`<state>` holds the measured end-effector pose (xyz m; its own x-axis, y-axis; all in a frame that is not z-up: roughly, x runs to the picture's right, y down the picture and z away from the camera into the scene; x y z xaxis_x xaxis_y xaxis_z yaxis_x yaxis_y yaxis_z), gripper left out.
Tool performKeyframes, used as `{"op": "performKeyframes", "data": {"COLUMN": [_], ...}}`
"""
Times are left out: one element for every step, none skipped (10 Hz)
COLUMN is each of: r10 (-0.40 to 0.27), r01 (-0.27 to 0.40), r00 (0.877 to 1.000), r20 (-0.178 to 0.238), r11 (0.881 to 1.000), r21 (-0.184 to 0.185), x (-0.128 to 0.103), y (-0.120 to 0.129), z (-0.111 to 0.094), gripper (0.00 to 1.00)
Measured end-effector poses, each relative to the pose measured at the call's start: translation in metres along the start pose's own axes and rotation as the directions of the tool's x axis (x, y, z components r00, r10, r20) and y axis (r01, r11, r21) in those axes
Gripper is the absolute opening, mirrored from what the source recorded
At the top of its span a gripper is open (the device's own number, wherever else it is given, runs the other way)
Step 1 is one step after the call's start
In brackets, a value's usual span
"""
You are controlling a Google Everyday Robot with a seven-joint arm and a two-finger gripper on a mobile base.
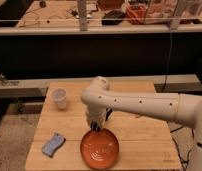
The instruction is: Place the eraser on the white sponge
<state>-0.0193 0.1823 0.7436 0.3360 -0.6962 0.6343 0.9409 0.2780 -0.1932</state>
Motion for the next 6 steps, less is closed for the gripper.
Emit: {"op": "performKeyframes", "data": {"r10": [-0.018,-0.03,-0.043,-0.063,-0.083,-0.103], "r01": [0.018,0.03,0.043,0.063,0.084,0.103], "r00": [1.0,1.0,0.999,0.998,0.996,0.995], "r20": [-0.003,0.0,0.001,0.002,0.008,0.009], "r11": [1.0,1.0,0.999,0.998,0.996,0.995], "r21": [-0.001,-0.001,-0.004,-0.006,-0.005,-0.002], "x": [-0.003,-0.006,-0.007,-0.01,-0.015,-0.02], "y": [-0.011,-0.018,-0.02,-0.026,-0.036,-0.046], "z": [0.001,0.002,0.002,0.002,0.004,0.004], "gripper": [0.0,0.0,0.0,0.0,0.0,0.0]}}
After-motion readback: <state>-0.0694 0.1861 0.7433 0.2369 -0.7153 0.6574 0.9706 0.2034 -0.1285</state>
